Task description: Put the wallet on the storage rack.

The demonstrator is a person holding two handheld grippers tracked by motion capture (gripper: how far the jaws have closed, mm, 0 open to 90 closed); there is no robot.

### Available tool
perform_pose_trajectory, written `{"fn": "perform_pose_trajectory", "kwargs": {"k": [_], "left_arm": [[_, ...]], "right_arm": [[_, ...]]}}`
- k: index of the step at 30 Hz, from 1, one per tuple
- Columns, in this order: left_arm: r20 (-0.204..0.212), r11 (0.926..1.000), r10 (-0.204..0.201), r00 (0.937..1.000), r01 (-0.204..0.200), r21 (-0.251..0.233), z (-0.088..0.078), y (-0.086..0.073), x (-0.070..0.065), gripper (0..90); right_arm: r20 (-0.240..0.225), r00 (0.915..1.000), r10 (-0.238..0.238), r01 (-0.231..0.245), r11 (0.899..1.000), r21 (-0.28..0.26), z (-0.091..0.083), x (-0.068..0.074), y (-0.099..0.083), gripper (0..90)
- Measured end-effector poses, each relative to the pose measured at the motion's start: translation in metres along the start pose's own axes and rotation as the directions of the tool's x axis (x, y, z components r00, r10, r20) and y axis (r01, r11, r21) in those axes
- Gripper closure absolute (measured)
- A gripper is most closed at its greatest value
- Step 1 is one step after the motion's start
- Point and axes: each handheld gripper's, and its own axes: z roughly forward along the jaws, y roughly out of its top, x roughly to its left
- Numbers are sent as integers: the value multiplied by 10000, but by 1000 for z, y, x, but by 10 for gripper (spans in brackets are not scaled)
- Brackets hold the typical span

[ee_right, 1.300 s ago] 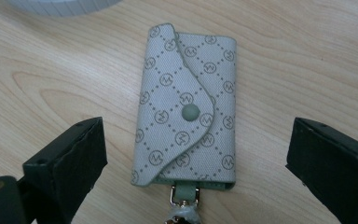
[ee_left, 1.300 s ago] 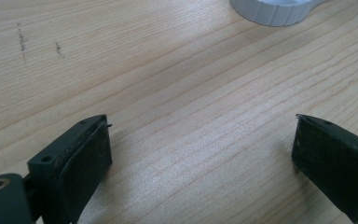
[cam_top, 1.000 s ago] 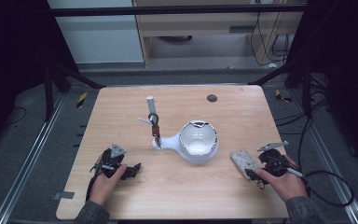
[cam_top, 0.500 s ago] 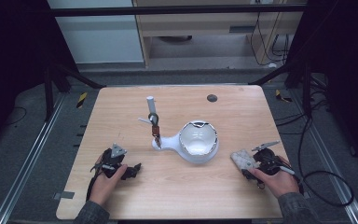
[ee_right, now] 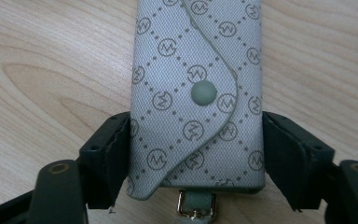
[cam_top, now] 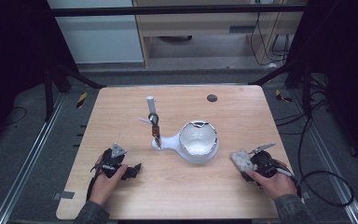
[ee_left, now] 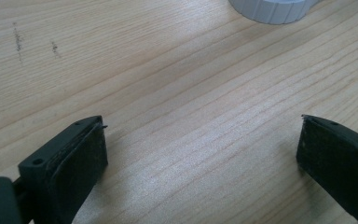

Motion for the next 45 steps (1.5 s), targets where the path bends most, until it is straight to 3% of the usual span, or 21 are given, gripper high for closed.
{"fn": "perform_pose_trajectory", "kwargs": {"k": [6,12,19,45], "left_arm": [[0,10000,6,10000,-6,4,0,0,0,10],[-6,10000,-21,10000,21,4,0,0,-1,10],[-5,10000,-23,10000,23,4,0,0,-1,9],[-6,10000,-19,10000,19,15,0,0,-1,9]], "right_arm": [[135,9983,-569,570,9984,-70,-9,3,3,312],[264,9922,-1222,1228,9921,-238,-30,5,10,314],[468,9776,-2050,2064,9781,-263,-51,12,22,314],[679,9415,-3300,3329,9422,-371,-80,28,46,317]]}}
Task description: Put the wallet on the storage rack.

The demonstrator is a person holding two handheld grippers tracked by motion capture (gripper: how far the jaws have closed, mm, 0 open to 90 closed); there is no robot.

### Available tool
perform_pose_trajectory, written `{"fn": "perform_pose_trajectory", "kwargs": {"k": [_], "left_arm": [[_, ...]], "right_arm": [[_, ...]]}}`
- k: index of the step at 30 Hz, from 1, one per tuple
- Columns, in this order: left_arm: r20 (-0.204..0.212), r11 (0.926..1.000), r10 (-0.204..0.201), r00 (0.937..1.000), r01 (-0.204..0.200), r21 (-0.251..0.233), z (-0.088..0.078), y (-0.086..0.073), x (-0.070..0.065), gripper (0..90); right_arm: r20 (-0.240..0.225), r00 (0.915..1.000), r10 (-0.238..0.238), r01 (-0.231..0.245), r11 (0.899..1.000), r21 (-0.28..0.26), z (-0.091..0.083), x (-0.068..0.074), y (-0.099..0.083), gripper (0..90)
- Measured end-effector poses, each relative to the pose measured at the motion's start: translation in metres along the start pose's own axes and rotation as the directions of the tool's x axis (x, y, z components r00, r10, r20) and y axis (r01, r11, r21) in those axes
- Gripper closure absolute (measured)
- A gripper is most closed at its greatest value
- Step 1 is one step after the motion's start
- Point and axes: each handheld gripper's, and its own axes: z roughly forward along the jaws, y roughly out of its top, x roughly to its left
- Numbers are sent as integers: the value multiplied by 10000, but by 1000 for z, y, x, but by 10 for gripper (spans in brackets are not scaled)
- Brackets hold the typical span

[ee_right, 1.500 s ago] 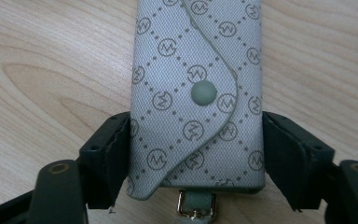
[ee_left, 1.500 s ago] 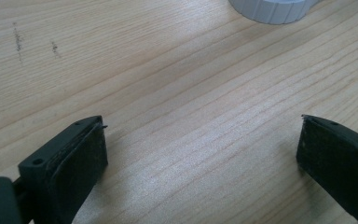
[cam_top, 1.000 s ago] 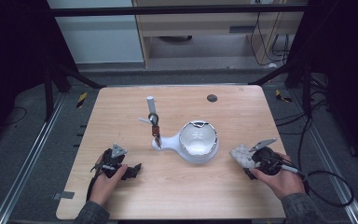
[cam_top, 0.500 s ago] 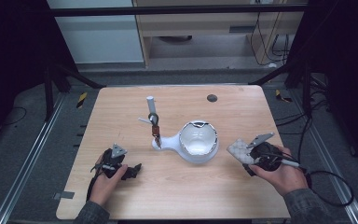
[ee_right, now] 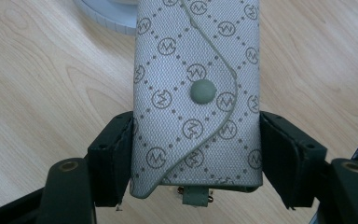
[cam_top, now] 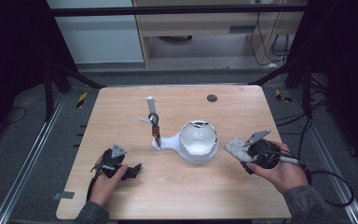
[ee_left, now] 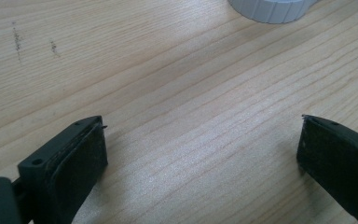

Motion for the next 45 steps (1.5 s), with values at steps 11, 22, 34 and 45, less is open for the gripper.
{"fn": "perform_pose_trajectory", "kwargs": {"k": [11,22,34,45], "left_arm": [[-5,10000,-4,10000,4,1,0,0,0,9],[-3,10000,-5,10000,5,1,0,0,0,8],[-10,10000,-10,10000,10,-28,0,0,0,8],[-7,10000,-6,10000,6,-29,0,0,0,8]], "right_arm": [[183,9981,-581,583,9983,-90,-15,3,20,318],[288,9933,-1122,1126,9936,-128,-27,7,41,319],[256,9850,-1709,1710,9853,-17,-31,16,64,320],[116,9766,-2149,2149,9766,49,-28,24,81,320]]}}
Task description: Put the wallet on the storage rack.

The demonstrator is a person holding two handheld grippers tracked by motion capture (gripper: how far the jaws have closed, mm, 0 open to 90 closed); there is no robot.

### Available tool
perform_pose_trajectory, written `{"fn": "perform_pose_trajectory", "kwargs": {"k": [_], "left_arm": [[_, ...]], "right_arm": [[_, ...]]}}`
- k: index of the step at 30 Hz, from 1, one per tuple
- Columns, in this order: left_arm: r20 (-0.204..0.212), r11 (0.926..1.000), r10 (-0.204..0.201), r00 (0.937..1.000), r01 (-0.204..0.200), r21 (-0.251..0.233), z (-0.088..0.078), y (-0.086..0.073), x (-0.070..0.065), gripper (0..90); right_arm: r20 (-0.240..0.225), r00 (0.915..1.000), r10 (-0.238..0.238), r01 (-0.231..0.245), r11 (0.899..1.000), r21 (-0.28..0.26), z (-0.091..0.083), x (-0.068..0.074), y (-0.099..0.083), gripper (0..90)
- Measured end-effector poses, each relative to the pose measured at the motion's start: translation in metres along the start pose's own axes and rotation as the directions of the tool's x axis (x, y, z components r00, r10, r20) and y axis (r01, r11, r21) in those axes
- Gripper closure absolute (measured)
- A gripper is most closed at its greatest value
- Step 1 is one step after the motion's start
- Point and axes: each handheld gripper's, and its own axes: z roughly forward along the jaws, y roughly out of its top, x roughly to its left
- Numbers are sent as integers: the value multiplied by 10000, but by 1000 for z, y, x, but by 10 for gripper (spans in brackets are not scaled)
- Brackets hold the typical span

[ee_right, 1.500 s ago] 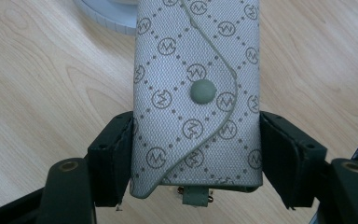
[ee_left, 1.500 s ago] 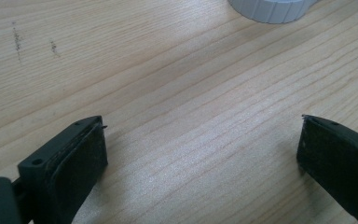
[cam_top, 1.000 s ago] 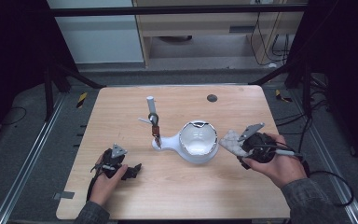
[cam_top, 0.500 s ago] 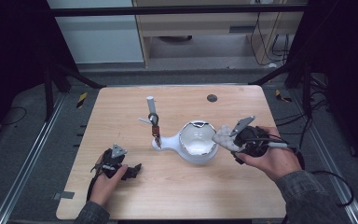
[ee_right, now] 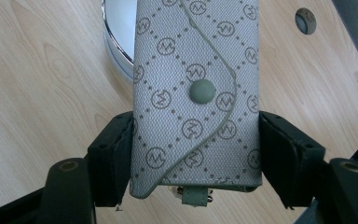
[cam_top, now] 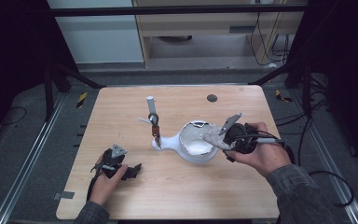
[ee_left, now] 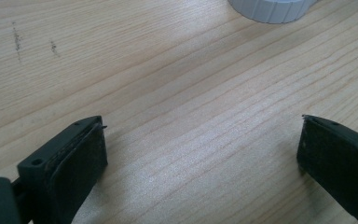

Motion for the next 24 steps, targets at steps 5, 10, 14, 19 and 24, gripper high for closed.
{"fn": "perform_pose_trajectory", "kwargs": {"k": [5,10,14,19,24], "left_arm": [[0,10000,-2,10000,2,2,0,0,0,7],[3,10000,-2,10000,2,5,0,0,0,7],[1,10000,-3,10000,3,3,0,0,0,7],[7,10000,0,10000,0,9,0,0,0,6],[12,10000,1,10000,-1,17,0,0,0,5]], "right_arm": [[-47,9998,-203,204,9997,123,3,3,7,320],[-96,9992,-384,386,9990,214,7,7,13,320],[-168,9987,-487,492,9982,339,10,8,16,320],[-294,9975,-650,665,9964,523,15,12,19,320],[-425,9963,-744,774,9942,743,20,16,23,320]]}}
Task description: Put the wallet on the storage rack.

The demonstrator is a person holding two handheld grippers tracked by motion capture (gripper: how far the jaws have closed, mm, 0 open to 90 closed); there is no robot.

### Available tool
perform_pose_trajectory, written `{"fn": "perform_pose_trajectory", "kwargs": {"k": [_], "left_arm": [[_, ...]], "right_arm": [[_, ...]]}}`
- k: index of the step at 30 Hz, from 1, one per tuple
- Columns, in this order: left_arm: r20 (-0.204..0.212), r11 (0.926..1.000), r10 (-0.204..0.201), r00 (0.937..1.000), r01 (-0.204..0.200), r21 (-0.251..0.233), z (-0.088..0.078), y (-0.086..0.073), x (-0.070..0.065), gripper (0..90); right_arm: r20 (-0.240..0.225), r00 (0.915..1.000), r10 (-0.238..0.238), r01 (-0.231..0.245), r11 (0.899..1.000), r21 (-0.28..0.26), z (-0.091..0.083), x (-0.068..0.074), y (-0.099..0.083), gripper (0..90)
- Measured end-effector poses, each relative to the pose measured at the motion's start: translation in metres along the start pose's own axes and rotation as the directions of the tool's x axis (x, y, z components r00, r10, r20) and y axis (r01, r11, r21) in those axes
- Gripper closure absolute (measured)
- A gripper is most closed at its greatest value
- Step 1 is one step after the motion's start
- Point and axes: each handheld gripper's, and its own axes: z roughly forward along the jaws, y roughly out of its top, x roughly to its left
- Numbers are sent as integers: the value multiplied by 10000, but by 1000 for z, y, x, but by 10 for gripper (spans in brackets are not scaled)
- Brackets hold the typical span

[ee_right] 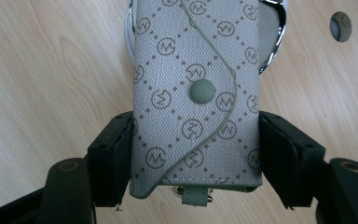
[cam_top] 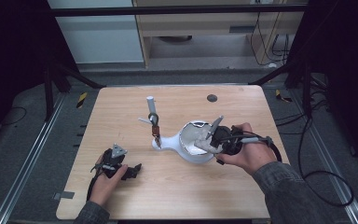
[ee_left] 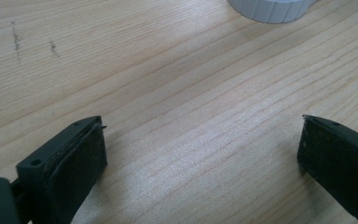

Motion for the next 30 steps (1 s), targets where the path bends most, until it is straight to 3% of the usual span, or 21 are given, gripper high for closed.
{"fn": "perform_pose_trajectory", "kwargs": {"k": [11,30], "left_arm": [[16,10000,8,10000,-8,30,0,0,0,3],[13,10000,-8,10000,8,14,0,0,0,0]], "right_arm": [[-251,9997,-38,51,9988,493,17,-1,14,319],[-192,9998,-101,114,9973,727,23,-2,26,319]]}}
